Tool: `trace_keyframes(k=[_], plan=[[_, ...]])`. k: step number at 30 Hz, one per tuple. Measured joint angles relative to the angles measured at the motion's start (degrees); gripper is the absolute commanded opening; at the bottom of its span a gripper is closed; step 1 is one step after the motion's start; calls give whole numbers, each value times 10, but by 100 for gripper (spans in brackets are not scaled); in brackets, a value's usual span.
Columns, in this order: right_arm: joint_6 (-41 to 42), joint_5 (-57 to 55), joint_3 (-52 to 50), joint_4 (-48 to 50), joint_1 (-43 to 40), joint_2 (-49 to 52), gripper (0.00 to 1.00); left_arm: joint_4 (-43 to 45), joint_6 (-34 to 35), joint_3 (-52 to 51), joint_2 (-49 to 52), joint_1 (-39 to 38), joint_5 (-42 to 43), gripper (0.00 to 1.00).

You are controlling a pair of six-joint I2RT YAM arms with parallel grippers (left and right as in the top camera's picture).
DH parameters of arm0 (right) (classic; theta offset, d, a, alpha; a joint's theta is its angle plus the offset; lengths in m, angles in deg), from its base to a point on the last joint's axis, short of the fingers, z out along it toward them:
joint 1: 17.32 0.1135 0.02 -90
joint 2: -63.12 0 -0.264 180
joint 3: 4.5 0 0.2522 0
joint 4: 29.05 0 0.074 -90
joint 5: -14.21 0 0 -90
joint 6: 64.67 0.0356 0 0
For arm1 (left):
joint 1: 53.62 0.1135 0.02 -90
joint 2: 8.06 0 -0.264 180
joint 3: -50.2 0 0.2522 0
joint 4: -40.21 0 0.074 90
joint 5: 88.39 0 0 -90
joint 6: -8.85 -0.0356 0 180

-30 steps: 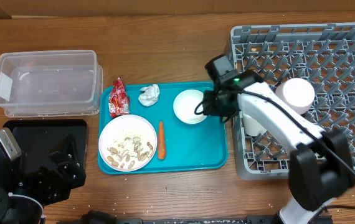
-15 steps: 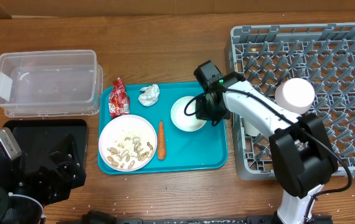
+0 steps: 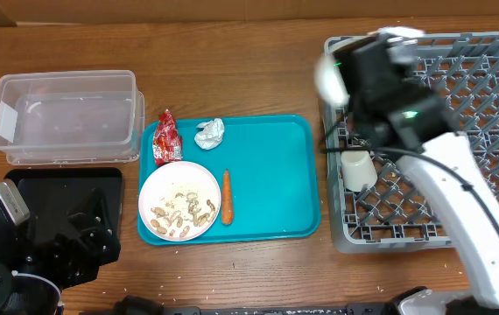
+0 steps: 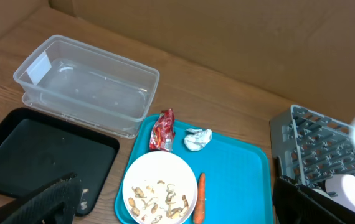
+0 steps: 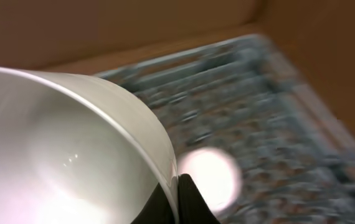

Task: Sort waste into correct bins and load items into the dishwasher
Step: 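Carry the white bowl into the dish rack and release it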

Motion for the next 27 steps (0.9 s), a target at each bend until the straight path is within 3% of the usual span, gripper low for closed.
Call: trace_keyframes(k=[5, 14, 21, 27], plan=[[1, -86, -4, 9, -106, 24, 4, 0, 0, 0, 0, 0, 0, 100], [3, -131, -16, 68, -264, 87, 4, 0, 0, 0, 0, 0, 0, 100], [-79, -160, -16, 153, -295, 176, 4, 0, 0, 0, 0, 0, 0, 100], [-138, -166, -16, 169, -289, 242, 4, 0, 0, 0, 0, 0, 0, 100]])
